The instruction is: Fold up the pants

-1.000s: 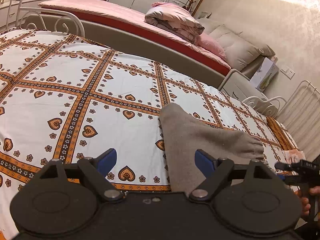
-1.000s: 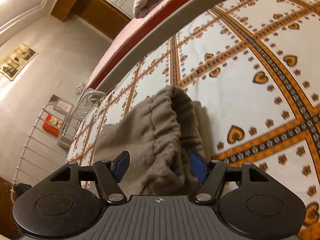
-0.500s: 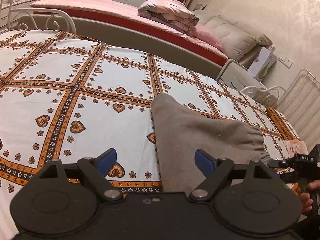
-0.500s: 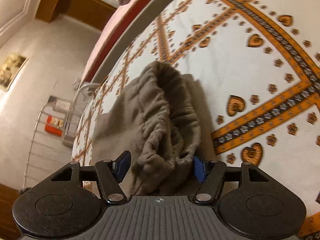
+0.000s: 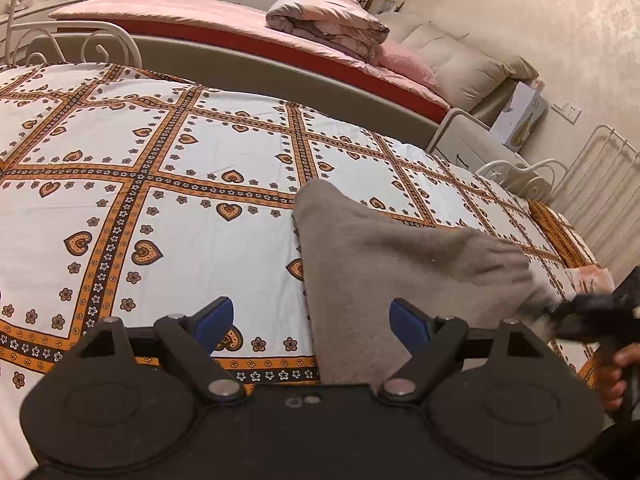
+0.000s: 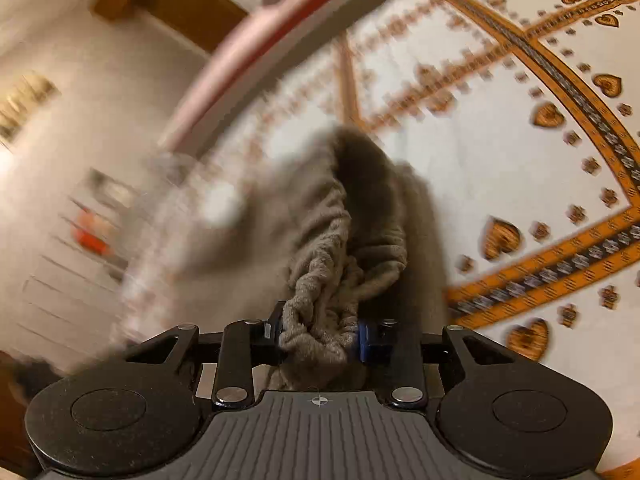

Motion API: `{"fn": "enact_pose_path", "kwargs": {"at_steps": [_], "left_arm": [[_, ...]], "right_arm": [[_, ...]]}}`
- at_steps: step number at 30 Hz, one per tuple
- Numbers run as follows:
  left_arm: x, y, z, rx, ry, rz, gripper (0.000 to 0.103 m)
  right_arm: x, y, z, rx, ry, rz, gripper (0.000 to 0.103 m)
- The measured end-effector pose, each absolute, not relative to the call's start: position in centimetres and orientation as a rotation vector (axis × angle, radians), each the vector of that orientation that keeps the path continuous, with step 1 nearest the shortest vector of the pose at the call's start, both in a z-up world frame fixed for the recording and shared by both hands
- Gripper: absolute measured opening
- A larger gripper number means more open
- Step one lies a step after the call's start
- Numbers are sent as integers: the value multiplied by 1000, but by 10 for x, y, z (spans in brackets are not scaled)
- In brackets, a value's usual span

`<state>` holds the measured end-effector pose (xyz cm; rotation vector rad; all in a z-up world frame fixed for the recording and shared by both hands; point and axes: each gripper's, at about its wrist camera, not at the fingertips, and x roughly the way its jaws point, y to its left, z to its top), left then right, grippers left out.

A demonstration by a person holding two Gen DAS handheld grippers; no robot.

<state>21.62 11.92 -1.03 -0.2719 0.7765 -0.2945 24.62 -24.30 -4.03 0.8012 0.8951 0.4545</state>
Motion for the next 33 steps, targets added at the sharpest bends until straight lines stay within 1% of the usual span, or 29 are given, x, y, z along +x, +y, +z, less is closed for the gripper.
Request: {"fn": "enact_pose_path", "kwargs": {"at_steps": [2, 3, 4, 6, 7, 8, 10, 12, 33], "left_arm": [[217, 117, -11, -249, 775, -280, 78], [217, 117, -11, -238, 776, -267, 78], [218, 116, -12, -230, 779, -256, 78], [219, 116, -13, -231, 786, -248, 78], [219, 116, -12, -231, 786, -247, 78], [219, 115, -12, -229, 785, -248, 78], [219, 115, -12, -224, 783, -252, 78], [219, 115, -13, -222, 788, -246, 78], [227, 117, -18, -126, 813, -58, 80]], "right_arm": [[240, -254, -32, 879, 801, 494, 33], [239, -257, -30, 864, 786, 476, 32], [242, -258, -35, 817, 815, 419, 32], [253, -257, -61, 777, 979, 333, 33], [253, -257, -70, 795, 1003, 326, 33], [253, -259, -69, 818, 989, 332, 33], [251, -256, -58, 766, 965, 352, 34], [249, -252, -58, 743, 975, 347, 37], [250, -246, -51, 674, 982, 359, 43]]}}
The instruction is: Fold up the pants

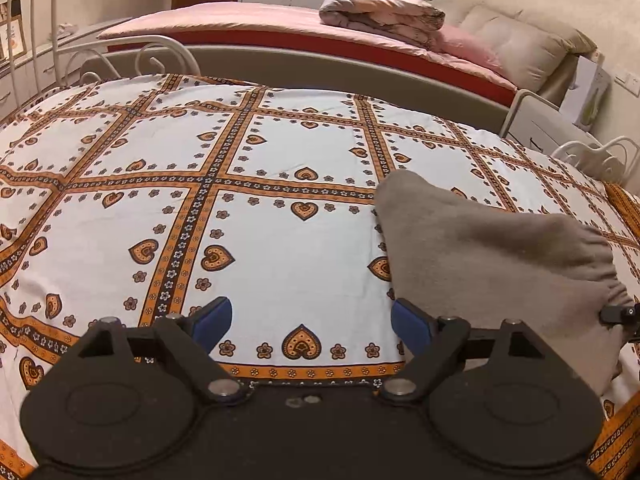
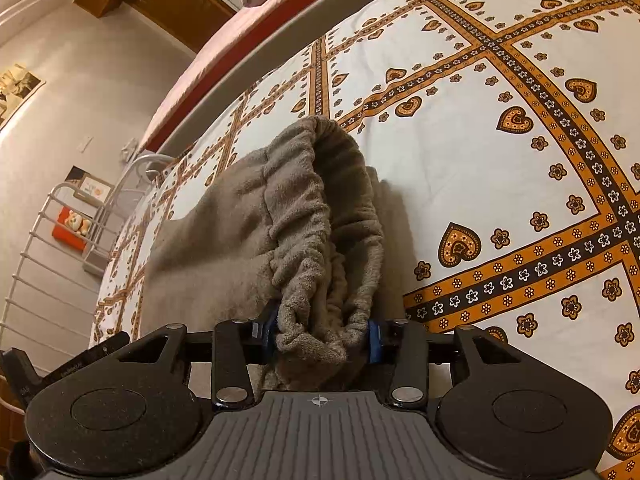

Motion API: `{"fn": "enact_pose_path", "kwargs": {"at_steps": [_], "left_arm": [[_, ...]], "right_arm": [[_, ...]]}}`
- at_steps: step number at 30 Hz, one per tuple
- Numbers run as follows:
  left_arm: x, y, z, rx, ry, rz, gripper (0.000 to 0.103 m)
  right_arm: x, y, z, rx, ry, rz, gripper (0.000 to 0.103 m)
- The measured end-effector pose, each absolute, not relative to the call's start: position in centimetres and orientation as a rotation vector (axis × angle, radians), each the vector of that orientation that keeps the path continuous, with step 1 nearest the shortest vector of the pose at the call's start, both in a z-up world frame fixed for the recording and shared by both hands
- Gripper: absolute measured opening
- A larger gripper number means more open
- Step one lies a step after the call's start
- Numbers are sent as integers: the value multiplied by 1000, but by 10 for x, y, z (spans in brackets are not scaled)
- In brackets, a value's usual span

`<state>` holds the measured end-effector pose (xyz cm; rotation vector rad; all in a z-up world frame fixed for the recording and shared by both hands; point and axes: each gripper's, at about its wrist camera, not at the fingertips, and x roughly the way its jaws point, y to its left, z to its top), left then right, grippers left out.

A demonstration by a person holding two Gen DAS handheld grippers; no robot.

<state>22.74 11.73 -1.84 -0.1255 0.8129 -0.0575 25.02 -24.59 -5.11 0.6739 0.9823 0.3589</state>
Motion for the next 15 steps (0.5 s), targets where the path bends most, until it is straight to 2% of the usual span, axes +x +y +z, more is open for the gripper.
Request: {"fn": "enact_pose_path", "kwargs": {"at_steps": [2, 5, 9, 12, 15], "left_arm": [[227, 117, -18, -112, 815, -54, 80], [227, 115, -18, -103, 816, -58, 81], [227, 114, -19, -86, 812, -58, 81], [227, 112, -19, -71, 816, -53, 82], [226, 112, -19, -65, 815, -54, 82]], "right_arm": [[250, -245, -50, 655, 979, 364, 43], [247, -243, -42, 642, 932, 393, 35], [241, -255, -32, 765, 811, 469, 35], [252, -255, -56, 689, 962, 320, 35], [251, -263, -56, 762, 947, 343, 42]]}}
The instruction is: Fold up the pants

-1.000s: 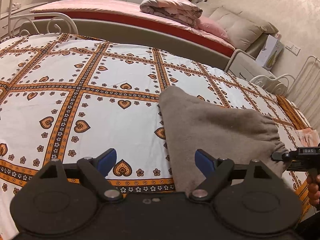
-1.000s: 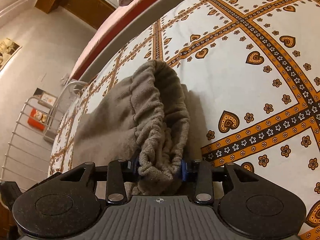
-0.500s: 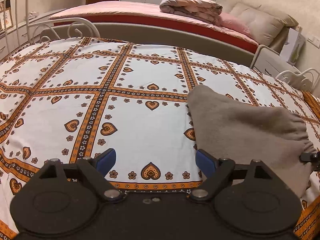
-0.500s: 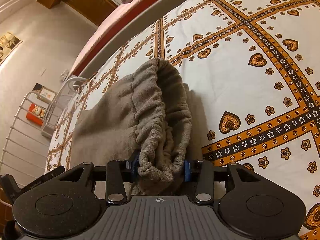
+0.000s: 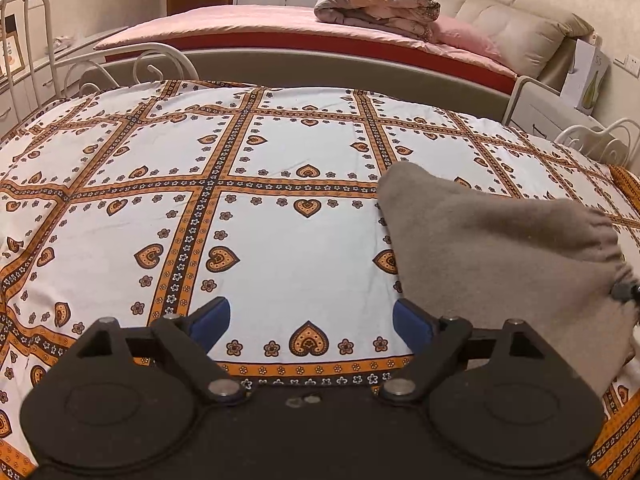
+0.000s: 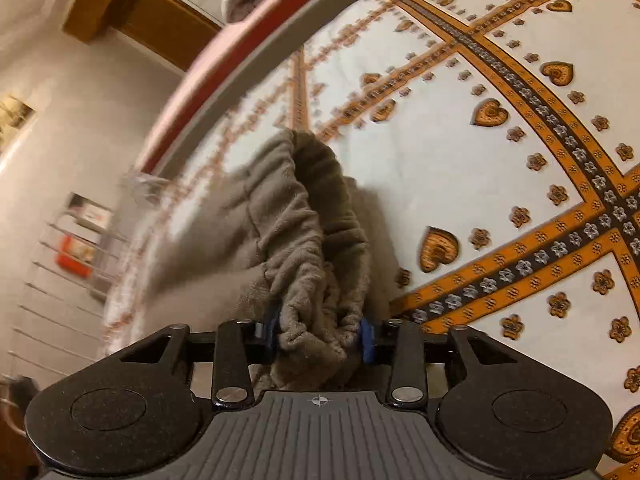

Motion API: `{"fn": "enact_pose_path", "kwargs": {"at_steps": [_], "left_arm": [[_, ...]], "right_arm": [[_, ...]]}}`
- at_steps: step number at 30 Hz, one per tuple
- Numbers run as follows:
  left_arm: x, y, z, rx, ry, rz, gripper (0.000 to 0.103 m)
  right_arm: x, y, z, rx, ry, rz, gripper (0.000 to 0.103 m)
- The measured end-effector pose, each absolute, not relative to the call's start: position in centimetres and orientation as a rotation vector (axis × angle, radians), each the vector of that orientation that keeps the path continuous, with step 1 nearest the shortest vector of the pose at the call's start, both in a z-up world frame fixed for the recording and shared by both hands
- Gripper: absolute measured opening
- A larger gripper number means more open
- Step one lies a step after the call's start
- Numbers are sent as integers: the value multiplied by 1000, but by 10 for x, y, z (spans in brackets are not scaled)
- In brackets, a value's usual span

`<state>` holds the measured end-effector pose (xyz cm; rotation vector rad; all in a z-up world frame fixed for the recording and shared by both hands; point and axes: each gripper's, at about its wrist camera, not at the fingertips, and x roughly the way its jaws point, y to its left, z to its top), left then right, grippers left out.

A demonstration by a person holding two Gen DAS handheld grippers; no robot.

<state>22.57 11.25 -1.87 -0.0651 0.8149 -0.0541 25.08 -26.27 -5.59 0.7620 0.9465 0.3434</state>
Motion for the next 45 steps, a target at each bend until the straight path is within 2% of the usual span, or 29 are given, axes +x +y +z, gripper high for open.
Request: {"fn": "enact_pose_path", "kwargs": {"at_steps": [3, 11, 15, 16, 17, 23, 29, 35, 38, 42, 44, 45], "left_arm": [[225, 112, -18, -74, 810, -59, 82], [232, 96, -22, -53, 824, -89, 83], [233, 82, -27, -19, 857, -132, 84], [232, 79, -29, 1, 862, -135, 84], [232, 77, -29, 12, 860, -137, 84], [231, 88, -20, -109, 849, -167, 84], [241, 79, -29, -141, 882, -236, 83], [266, 87, -56, -321, 958, -370, 82], [273, 81, -62, -298, 944, -428, 82], [282, 74, -66, -286, 936, -453, 83], [287, 71, -68, -289, 932, -464, 78], [289, 71, -68, -302, 929, -473, 71]], "right_arm": [[240, -265, -30, 630, 852, 300, 56], [227, -247, -8, 456, 744, 372, 56], [240, -235, -34, 414, 910, 320, 57], [245, -235, -42, 395, 946, 291, 62], [247, -240, -45, 404, 952, 249, 73], [243, -268, -39, 655, 894, 350, 73], [260, -266, -49, 683, 972, 376, 73], [266, -275, -68, 808, 1002, 463, 73], [270, -288, -77, 888, 1011, 495, 73], [273, -288, -80, 856, 1019, 540, 73], [277, -288, -82, 871, 1008, 552, 73], [279, -287, -83, 869, 1005, 564, 73]]}}
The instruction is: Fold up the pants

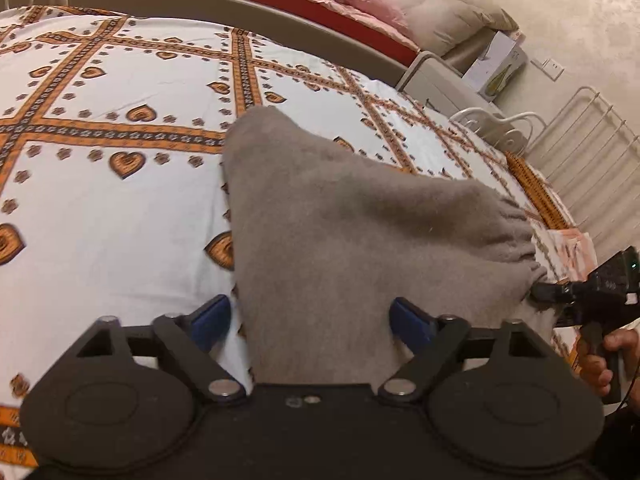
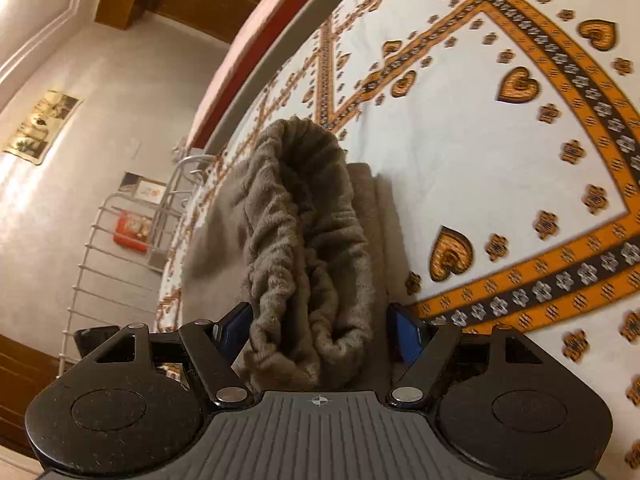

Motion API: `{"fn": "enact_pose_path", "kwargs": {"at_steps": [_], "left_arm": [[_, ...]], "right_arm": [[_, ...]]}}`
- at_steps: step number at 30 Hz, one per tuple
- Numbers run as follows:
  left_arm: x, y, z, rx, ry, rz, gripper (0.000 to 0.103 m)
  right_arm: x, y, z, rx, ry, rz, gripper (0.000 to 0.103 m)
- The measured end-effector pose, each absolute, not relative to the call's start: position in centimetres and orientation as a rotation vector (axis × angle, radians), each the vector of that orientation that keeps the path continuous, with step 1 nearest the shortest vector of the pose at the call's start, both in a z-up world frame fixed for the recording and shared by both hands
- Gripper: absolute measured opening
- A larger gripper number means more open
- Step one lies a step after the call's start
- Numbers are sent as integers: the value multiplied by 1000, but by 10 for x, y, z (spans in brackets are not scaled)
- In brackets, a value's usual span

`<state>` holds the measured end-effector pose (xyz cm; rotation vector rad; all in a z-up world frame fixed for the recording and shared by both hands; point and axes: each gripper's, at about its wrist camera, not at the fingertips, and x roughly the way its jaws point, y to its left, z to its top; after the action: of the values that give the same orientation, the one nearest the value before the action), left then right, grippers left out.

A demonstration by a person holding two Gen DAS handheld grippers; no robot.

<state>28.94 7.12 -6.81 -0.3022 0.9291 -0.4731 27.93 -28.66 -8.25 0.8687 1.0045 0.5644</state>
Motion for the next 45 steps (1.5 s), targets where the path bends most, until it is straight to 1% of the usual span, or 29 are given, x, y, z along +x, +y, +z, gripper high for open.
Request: {"fn": "enact_pose_path", "kwargs": {"at_steps": [1, 6, 7, 8, 9, 10, 13, 16, 20, 21, 22, 23, 24, 25, 26, 27, 29, 30, 31, 33, 34, 36, 39, 40, 45], "left_arm": [[292, 72, -68, -321, 929, -487, 65], [302, 83, -82, -445, 904, -555, 64], [305, 86, -85, -484, 896, -565, 63], [307, 87, -87, -505, 889, -569, 60], [309, 87, -87, -508, 880, -567, 49], [310, 88, -86, -522, 872, -562, 38], [316, 95, -84, -596, 854, -558, 30], [329, 95, -72, -599, 808, -564, 26], [370, 88, -53, -567, 724, -529, 26], [382, 85, -51, -552, 707, -495, 29], [394, 79, -49, -502, 691, -440, 37], [402, 69, -49, -421, 678, -362, 46], [404, 57, -49, -323, 667, -267, 67], [404, 44, -49, -205, 659, -200, 77], [400, 33, -51, -115, 652, -185, 80], [395, 26, -51, -55, 632, -196, 79], [390, 18, -49, -11, 635, -199, 79], [388, 16, -49, -6, 633, -194, 81], [388, 15, -52, -2, 646, -188, 85], [393, 22, -66, -43, 710, -172, 88], [393, 29, -69, -96, 714, -174, 90], [394, 38, -70, -163, 716, -177, 90], [394, 37, -63, -122, 715, -169, 90], [393, 36, -61, -118, 718, -170, 89], [372, 33, -45, -70, 715, -167, 88]], "right_arm": [[282, -285, -84, 868, 996, 575, 73], [295, -279, -92, 870, 968, 639, 73], [300, -275, -93, 868, 965, 647, 73], [302, -273, -92, 865, 961, 653, 71], [303, -270, -89, 847, 957, 661, 57], [305, -266, -87, 826, 961, 668, 56], [310, -263, -77, 811, 939, 677, 51], [322, -263, -56, 803, 879, 731, 49], [359, -260, -38, 788, 807, 757, 48], [371, -260, -36, 786, 796, 746, 48], [383, -262, -37, 777, 782, 724, 48], [397, -262, -40, 752, 772, 669, 52], [407, -263, -45, 693, 783, 580, 67], [416, -261, -52, 596, 830, 439, 72], [422, -258, -59, 530, 876, 344, 72], [421, -258, -61, 535, 864, 364, 72], [410, -260, -57, 584, 779, 424, 72], [404, -258, -56, 580, 759, 427, 73], [404, -255, -58, 565, 770, 422, 74], [410, -245, -71, 501, 849, 387, 75], [408, -245, -73, 500, 838, 384, 76], [405, -245, -67, 524, 819, 379, 78], [400, -248, -55, 535, 787, 390, 78], [398, -249, -54, 536, 795, 391, 78], [382, -264, -45, 555, 784, 383, 78]]}}
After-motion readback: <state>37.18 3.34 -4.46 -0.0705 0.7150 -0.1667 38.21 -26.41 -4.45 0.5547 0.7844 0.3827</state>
